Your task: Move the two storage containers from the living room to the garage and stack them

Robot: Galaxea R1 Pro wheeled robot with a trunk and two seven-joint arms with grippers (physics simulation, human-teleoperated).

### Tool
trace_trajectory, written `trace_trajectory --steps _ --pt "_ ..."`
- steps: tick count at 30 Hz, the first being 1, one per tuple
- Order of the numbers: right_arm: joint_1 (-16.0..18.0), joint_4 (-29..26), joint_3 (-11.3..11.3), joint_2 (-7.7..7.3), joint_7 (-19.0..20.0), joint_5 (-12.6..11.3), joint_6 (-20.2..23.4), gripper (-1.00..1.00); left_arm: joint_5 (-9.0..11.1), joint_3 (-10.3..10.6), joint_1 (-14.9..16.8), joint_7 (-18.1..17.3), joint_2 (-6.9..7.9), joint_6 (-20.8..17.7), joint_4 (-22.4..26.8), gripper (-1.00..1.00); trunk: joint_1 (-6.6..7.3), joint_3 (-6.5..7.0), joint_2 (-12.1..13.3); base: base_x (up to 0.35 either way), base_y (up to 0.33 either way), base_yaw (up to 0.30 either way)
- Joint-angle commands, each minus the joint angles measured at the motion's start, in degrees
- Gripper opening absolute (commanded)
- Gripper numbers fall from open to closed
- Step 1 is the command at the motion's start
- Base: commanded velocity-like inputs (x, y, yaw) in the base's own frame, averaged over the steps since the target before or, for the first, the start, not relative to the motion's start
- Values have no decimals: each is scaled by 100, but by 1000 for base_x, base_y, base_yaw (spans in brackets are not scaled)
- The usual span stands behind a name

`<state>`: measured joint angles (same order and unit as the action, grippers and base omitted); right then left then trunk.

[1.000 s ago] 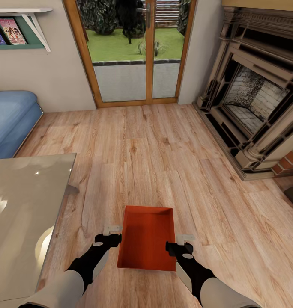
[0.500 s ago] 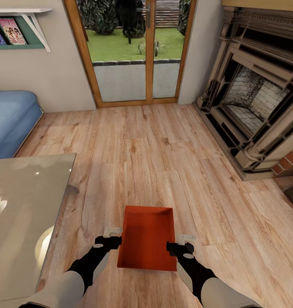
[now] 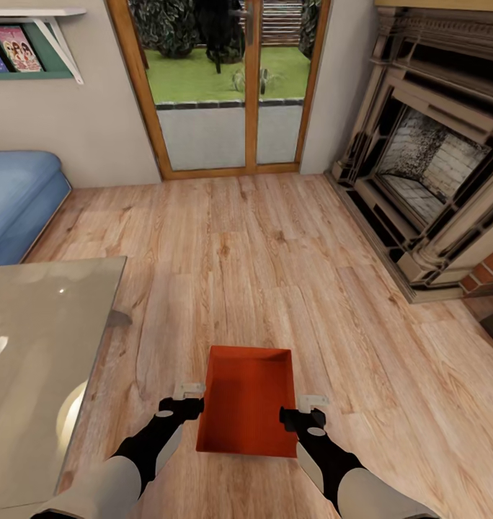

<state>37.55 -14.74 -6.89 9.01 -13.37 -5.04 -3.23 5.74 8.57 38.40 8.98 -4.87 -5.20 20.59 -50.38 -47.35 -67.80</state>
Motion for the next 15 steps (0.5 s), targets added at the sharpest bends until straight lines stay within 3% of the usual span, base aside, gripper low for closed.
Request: trace_trajectory --steps 1,15 --pt "3 6 -46 -6 -30 -56 -23 100 59 49 1 42 7 -32 2 100 -23 -22 -44 0 0 0" --pt "4 6 -45 -35 -29 -74 -20 100 72 48 0 42 -5 -38 -50 100 -330 -273 -605 0 0 0"
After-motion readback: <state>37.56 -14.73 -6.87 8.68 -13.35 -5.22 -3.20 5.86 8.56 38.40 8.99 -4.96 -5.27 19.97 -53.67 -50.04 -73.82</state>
